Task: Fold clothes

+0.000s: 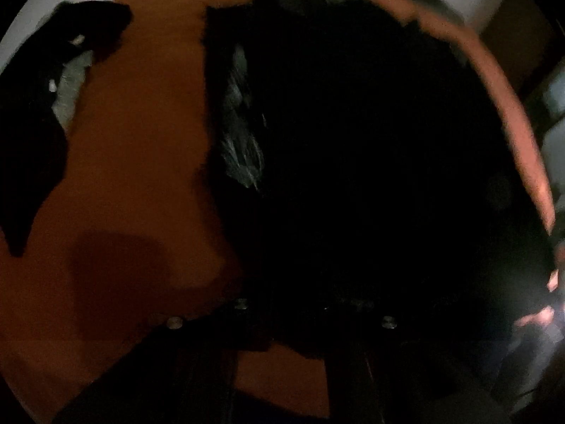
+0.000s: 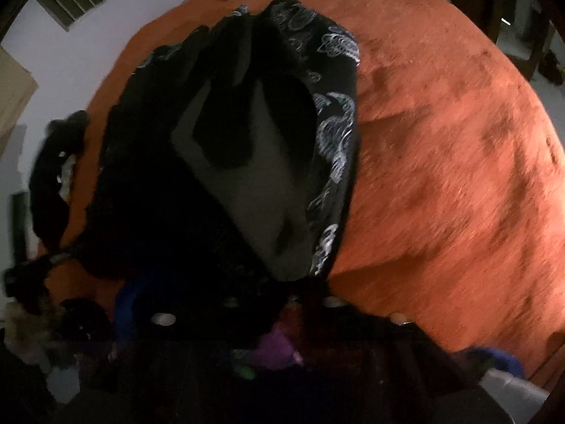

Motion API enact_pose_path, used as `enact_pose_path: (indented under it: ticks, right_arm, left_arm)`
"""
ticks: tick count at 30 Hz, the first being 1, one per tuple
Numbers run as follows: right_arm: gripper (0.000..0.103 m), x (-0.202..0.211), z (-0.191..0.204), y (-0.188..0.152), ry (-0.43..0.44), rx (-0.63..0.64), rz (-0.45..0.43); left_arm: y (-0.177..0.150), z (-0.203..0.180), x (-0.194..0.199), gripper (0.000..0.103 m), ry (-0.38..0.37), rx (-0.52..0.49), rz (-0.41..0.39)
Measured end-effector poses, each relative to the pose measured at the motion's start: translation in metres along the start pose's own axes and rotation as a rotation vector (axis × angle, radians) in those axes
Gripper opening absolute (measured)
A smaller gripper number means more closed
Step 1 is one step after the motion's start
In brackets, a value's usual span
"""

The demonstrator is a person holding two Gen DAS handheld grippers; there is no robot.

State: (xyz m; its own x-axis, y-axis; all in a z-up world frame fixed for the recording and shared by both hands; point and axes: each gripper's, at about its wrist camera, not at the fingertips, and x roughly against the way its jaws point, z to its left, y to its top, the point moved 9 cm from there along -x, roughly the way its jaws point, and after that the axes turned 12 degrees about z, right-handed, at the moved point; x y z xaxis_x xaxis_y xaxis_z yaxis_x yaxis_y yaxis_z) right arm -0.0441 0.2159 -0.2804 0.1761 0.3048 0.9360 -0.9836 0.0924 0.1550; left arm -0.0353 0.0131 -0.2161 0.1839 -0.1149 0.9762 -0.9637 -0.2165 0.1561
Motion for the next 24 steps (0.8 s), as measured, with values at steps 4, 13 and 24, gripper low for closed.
enact_pose_path:
  ticks: [4,13,24]
  right_arm:
    - [0.009,0.073,0.026,0.05,-0.088,0.069,-0.153]
    - [0.009,0.291,0.116,0.193,-0.135,0.114,-0.375]
    - [0.008,0.426,0.164,0.253,-0.112,0.061,-0.442]
  left_arm:
    - [0.044,-0.041,0.082,0.006,-0.034,-0.093,-0.147]
    - [0.199,-0.066,0.278,0.006,-0.203,-0.044,-0.3]
    - [0.27,-0.094,0.424,0.006,-0.245,0.019,-0.407]
